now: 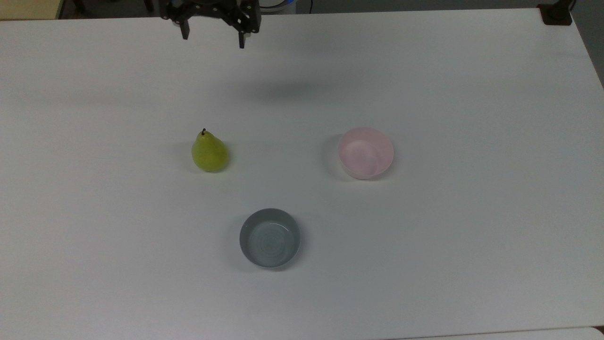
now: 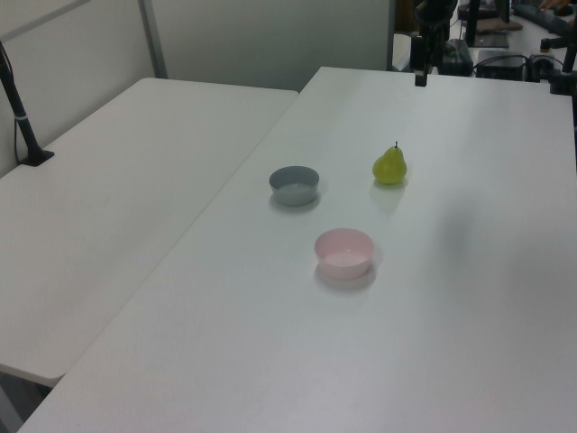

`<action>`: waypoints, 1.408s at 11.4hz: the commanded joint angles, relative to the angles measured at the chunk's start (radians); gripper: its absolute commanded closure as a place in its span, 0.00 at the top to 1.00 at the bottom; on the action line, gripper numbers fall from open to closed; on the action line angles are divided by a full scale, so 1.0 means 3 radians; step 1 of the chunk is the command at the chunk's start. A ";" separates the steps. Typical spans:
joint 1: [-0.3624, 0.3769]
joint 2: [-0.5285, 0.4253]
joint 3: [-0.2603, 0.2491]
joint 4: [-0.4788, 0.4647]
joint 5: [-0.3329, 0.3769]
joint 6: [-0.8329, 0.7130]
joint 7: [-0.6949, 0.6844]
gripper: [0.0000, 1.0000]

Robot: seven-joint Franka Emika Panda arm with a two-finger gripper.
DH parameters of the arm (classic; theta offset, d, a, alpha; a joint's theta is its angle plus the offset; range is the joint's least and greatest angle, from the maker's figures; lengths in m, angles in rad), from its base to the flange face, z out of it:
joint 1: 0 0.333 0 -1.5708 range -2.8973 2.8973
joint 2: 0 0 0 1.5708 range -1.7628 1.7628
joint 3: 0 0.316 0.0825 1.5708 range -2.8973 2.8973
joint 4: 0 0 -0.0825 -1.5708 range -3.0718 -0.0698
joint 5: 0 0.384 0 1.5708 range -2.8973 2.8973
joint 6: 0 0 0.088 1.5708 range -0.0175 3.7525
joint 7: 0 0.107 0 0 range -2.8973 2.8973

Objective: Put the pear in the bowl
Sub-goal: 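Lower the open gripper down over the yellow-green pear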

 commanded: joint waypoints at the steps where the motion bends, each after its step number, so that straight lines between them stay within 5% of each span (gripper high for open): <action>1: -0.0045 0.0186 -0.0229 0.0062 0.0063 0.0263 -0.0579 1.00; 16: 0.0006 0.1081 -0.0199 -0.0444 -0.0162 0.1593 -0.0719 1.00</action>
